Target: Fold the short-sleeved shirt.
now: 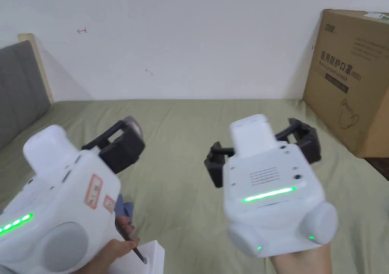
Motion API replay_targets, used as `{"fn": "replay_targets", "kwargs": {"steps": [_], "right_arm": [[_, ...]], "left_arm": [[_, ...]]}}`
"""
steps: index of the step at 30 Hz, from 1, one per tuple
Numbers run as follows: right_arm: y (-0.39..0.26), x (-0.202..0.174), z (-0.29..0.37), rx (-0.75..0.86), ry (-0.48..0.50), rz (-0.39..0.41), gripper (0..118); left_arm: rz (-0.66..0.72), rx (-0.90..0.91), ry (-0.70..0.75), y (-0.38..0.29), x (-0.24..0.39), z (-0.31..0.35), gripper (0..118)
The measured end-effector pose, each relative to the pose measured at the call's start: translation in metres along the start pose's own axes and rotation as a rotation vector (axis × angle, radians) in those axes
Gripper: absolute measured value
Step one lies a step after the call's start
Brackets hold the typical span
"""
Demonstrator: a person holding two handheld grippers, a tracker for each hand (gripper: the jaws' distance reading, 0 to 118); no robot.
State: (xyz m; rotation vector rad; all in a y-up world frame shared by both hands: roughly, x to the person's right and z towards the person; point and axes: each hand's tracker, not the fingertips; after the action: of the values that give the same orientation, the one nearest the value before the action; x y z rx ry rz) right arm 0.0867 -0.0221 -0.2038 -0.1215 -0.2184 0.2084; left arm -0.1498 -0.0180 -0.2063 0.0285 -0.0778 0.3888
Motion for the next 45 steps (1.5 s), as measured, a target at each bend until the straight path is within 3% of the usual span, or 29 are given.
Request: {"fn": "replay_targets", "kwargs": {"steps": [2, 3, 5, 7, 11, 18, 19, 20, 22, 23, 24, 25, 30, 37, 45], "right_arm": [[-0.016, 0.018, -0.003, -0.048, -0.013, -0.238, 118], [-0.026, 0.024, -0.004, -0.037, 0.003, -0.298, 118], [-0.044, 0.033, -0.002, -0.016, 0.083, -0.336, 118], [-0.045, 0.030, 0.002, -0.012, 0.053, -0.327, 118], [-0.027, 0.026, 0.009, 0.057, 0.085, -0.312, 118], [-0.023, 0.020, 0.010, 0.053, 0.071, -0.237, 118], [-0.024, 0.019, 0.008, 0.036, 0.071, -0.230, 118], [-0.025, 0.020, 0.009, 0.033, 0.069, -0.231, 116], [-0.028, 0.023, 0.010, 0.024, 0.037, -0.251, 105], [-0.029, 0.024, 0.010, 0.023, 0.017, -0.261, 75], [-0.029, 0.026, 0.009, 0.018, 0.009, -0.263, 37], [-0.031, 0.028, 0.007, 0.012, -0.012, -0.257, 9], [-0.034, 0.030, 0.006, 0.003, 0.000, -0.183, 0], [-0.029, 0.023, 0.005, -0.008, 0.072, -0.198, 0], [-0.006, -0.024, -0.001, 0.015, 0.280, -0.202, 0]], "left_arm": [[-0.210, -0.004, 0.060, 0.000, 0.023, 0.008, 118], [-0.268, -0.018, 0.063, -0.003, 0.029, 0.009, 118], [-0.343, -0.066, 0.033, -0.010, 0.032, 0.010, 118], [-0.358, -0.135, 0.036, -0.014, 0.034, 0.008, 118], [-0.349, -0.192, 0.047, -0.014, 0.029, 0.003, 118], [-0.378, -0.128, 0.022, -0.008, 0.033, 0.008, 118], [-0.384, -0.123, 0.017, -0.009, 0.032, 0.010, 113], [-0.386, -0.110, 0.017, -0.009, 0.032, 0.012, 94], [-0.387, -0.094, 0.029, -0.010, 0.031, 0.011, 37], [-0.386, -0.107, 0.043, -0.011, 0.030, 0.009, 10], [-0.383, -0.120, 0.045, -0.012, 0.029, 0.007, 9], [-0.379, -0.131, 0.037, -0.012, 0.028, 0.006, 8], [-0.448, -0.137, 0.023, -0.017, 0.033, 0.007, 0], [-0.473, -0.145, 0.019, -0.016, 0.038, 0.005, 0], [-0.422, -0.105, 0.195, 0.018, -0.013, 0.027, 0]]}}
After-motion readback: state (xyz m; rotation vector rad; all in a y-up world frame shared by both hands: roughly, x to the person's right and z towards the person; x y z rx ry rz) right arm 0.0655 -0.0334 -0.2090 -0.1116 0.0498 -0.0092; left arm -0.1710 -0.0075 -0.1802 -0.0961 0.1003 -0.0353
